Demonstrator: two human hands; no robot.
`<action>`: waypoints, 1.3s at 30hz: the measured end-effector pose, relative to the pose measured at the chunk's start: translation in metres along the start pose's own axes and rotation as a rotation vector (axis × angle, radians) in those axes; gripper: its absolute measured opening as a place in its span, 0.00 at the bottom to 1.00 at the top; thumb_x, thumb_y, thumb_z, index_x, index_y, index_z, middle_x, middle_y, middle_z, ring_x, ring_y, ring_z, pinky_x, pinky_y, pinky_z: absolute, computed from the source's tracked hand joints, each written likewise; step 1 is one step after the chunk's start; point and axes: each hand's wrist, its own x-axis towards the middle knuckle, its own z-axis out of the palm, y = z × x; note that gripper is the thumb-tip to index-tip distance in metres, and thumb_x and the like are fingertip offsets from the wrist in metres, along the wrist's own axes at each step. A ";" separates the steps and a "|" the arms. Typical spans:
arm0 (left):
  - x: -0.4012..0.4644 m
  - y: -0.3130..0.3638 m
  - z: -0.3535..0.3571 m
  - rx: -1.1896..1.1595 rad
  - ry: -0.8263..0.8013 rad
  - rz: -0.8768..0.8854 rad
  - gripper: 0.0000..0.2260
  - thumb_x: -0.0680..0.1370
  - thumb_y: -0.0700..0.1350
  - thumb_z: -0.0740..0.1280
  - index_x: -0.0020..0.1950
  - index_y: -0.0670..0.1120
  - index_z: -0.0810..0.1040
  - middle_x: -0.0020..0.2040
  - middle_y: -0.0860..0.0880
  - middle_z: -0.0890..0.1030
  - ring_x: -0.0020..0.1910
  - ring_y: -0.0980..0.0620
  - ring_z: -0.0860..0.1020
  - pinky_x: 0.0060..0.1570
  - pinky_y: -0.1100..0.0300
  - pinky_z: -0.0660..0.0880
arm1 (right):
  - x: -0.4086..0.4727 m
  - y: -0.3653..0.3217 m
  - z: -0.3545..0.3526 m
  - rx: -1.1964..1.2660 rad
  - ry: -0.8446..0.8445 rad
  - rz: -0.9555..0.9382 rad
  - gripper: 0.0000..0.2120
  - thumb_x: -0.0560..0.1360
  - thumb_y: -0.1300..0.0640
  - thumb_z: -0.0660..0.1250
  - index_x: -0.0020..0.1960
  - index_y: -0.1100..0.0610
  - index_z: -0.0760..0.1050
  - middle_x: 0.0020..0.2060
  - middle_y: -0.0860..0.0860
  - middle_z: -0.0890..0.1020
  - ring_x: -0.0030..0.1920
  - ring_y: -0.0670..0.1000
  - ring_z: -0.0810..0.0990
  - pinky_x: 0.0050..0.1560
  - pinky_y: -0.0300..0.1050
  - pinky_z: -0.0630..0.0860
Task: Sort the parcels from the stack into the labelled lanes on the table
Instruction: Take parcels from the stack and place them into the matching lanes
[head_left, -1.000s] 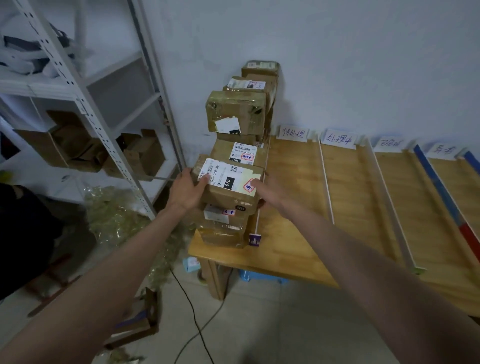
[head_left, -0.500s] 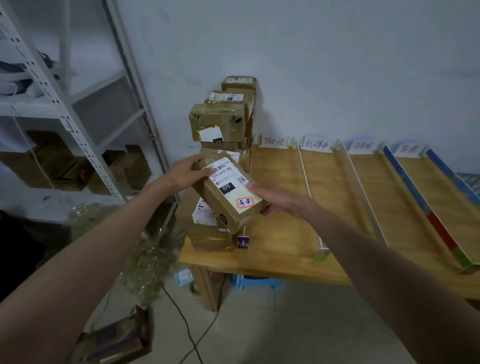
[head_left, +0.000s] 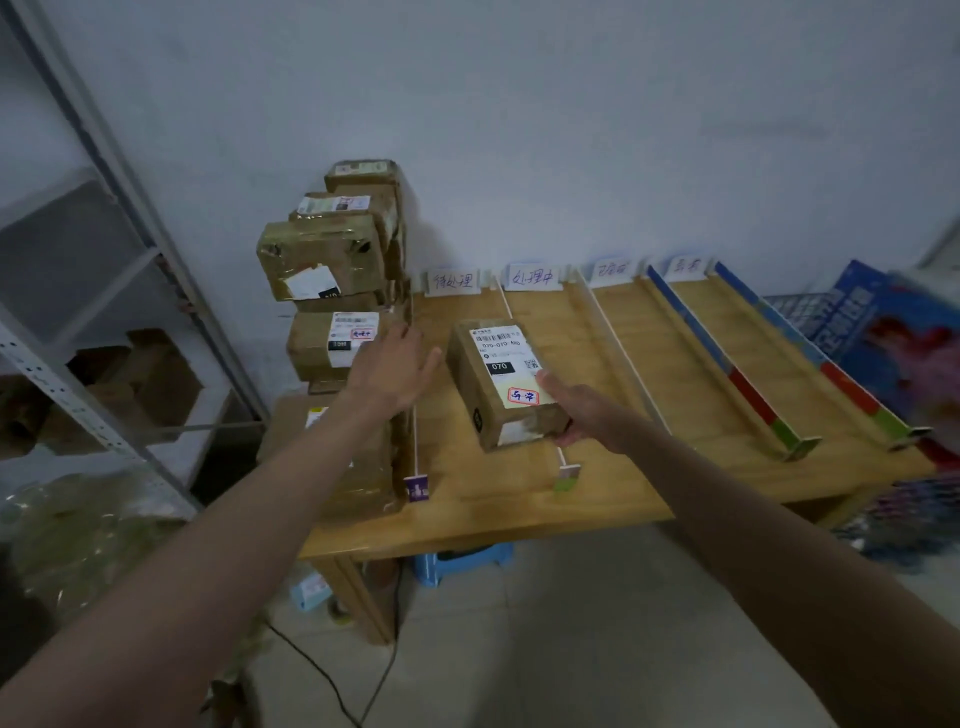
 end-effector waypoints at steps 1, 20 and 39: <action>-0.001 0.013 0.007 0.045 0.002 0.032 0.23 0.83 0.58 0.52 0.70 0.45 0.71 0.68 0.43 0.72 0.65 0.43 0.73 0.63 0.45 0.71 | -0.002 0.010 -0.010 0.018 0.028 0.022 0.28 0.80 0.34 0.55 0.54 0.57 0.79 0.49 0.56 0.83 0.43 0.53 0.82 0.46 0.49 0.83; 0.036 0.280 0.131 0.186 -0.142 0.190 0.25 0.83 0.59 0.49 0.72 0.45 0.69 0.68 0.46 0.74 0.67 0.46 0.71 0.68 0.51 0.64 | -0.038 0.167 -0.236 0.104 0.421 0.336 0.34 0.80 0.33 0.52 0.69 0.60 0.70 0.64 0.60 0.75 0.59 0.61 0.76 0.51 0.54 0.76; 0.211 0.434 0.232 0.155 -0.220 0.212 0.25 0.83 0.58 0.51 0.71 0.45 0.70 0.68 0.46 0.74 0.67 0.46 0.71 0.68 0.51 0.64 | 0.095 0.228 -0.427 0.030 0.487 0.322 0.34 0.80 0.33 0.52 0.57 0.63 0.77 0.51 0.58 0.81 0.51 0.57 0.80 0.56 0.54 0.79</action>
